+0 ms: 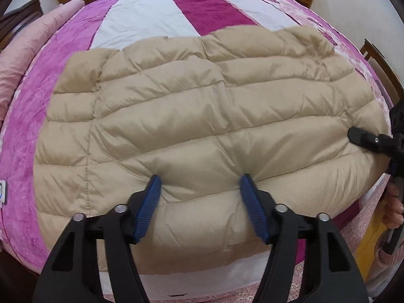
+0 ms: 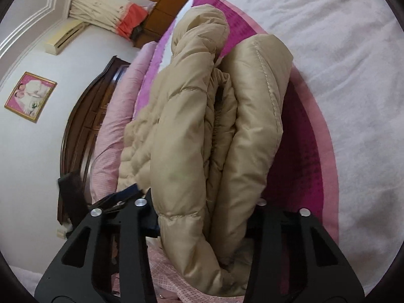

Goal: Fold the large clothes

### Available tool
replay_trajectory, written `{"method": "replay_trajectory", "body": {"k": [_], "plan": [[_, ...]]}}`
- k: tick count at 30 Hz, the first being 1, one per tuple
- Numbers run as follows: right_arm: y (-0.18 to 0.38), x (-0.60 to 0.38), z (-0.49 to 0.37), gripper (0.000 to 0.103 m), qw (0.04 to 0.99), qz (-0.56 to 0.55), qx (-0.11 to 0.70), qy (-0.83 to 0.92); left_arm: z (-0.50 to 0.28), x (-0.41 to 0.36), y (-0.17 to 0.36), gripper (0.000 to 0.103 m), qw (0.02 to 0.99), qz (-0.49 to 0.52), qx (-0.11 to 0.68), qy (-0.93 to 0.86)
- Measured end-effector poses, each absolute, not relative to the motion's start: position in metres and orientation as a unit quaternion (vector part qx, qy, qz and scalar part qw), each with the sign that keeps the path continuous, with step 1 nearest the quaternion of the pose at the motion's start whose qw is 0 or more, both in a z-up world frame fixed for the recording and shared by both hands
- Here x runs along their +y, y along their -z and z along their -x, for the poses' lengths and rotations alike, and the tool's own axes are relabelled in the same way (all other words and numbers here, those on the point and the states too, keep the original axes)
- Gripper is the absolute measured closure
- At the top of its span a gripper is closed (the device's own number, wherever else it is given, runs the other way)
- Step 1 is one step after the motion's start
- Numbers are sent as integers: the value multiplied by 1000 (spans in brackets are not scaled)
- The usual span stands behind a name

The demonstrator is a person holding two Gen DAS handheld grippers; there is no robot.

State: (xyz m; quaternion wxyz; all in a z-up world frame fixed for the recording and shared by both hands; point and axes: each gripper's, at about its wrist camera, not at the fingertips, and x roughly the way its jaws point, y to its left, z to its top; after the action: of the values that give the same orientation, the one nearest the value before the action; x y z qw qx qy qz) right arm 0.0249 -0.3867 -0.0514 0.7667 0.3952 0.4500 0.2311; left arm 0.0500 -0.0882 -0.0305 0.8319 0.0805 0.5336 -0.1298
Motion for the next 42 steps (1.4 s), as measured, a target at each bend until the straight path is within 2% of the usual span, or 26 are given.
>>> {"method": "replay_trajectory", "body": {"k": [1, 3, 6, 8, 13, 15, 17, 22, 32, 42], "plan": [[46, -385, -24, 64, 771, -390, 447, -232, -50, -91, 30, 52, 831, -90, 531, 135], [37, -382, -24, 65, 774, -389, 442, -235, -47, -97, 31, 68, 828, -100, 531, 150], [20, -371, -24, 66, 782, -381, 430, -242, -45, -99, 35, 82, 823, -99, 534, 168], [8, -362, -22, 67, 791, -366, 424, -245, -44, -99, 39, 86, 821, -97, 534, 177], [-9, -345, -19, 67, 804, -349, 419, -236, -36, -88, 27, 89, 825, -89, 527, 185], [-10, -342, -19, 67, 802, -353, 421, -235, -31, -81, 24, 100, 825, -87, 527, 183], [-12, -338, -18, 67, 801, -349, 425, -235, -30, -74, 31, 103, 819, -84, 539, 181], [-23, -319, -19, 67, 806, -330, 427, -244, -32, -73, 54, 103, 815, -73, 546, 183], [-45, -274, -28, 67, 808, -294, 421, -289, -34, -66, 63, 103, 810, -33, 555, 186], [-56, -254, -40, 68, 812, -262, 430, -296, -25, -26, 13, 103, 838, -20, 524, 153]]}}
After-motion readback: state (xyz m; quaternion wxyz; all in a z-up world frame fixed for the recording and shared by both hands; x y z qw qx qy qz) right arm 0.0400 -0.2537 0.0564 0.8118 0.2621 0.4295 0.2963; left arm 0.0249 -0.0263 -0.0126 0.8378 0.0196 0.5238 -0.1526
